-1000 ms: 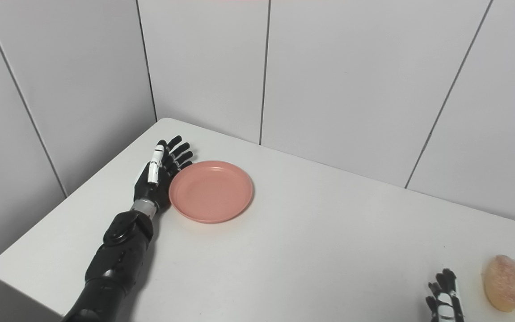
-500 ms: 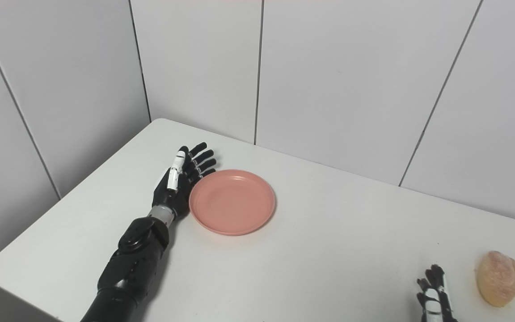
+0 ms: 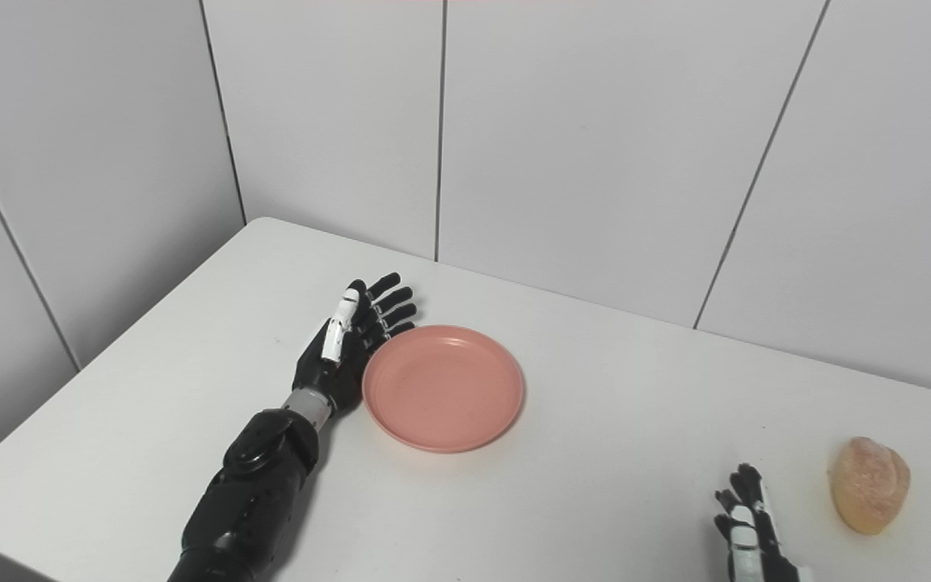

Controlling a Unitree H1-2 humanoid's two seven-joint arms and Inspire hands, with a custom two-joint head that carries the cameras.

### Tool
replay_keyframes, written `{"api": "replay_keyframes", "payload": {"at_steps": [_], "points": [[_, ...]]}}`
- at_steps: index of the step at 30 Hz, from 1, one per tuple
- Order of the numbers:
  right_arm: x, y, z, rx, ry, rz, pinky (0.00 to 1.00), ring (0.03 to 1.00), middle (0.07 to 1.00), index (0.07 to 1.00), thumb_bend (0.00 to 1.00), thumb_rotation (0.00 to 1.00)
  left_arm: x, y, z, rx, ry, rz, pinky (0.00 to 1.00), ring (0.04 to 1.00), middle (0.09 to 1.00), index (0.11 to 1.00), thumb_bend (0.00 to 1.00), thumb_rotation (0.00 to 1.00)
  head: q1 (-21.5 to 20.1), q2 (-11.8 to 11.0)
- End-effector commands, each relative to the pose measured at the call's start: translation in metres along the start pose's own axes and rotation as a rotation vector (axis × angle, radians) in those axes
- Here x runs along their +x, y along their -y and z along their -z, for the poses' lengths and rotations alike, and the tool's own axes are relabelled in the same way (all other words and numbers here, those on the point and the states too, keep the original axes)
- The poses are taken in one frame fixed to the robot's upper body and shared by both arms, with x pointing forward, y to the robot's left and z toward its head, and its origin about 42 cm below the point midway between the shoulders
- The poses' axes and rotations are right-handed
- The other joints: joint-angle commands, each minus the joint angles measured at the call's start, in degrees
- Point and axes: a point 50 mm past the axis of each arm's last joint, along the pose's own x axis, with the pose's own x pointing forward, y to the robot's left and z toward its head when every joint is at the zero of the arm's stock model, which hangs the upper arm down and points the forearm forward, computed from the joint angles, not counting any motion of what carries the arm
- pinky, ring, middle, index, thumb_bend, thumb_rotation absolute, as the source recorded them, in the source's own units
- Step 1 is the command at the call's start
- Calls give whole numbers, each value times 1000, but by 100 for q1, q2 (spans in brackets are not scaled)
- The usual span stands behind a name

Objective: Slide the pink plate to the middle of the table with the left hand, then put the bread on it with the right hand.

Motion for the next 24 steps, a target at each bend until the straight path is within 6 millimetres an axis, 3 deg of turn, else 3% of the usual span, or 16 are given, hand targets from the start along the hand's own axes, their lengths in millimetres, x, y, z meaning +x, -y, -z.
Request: {"api": "replay_keyframes", "payload": {"at_steps": [1, 16, 24], "points": [[4, -3, -12, -1, 70, -4, 956, 952, 968, 962, 219, 1000, -7, 6, 19, -27, -94, 7, 867, 865, 865, 844, 366, 1000, -6, 4], [5, -17, -20, -8, 72, 9, 935, 936, 955, 954, 241, 1000, -14, 67, 33, -51, -148, 130, 852, 854, 858, 839, 366, 1000, -598, 338], [6, -26, -25, -9, 75, 18, 928, 928, 949, 947, 238, 1000, -29, 92, 43, -93, -178, 191, 865, 866, 869, 846, 380, 1000, -878, 479]]}}
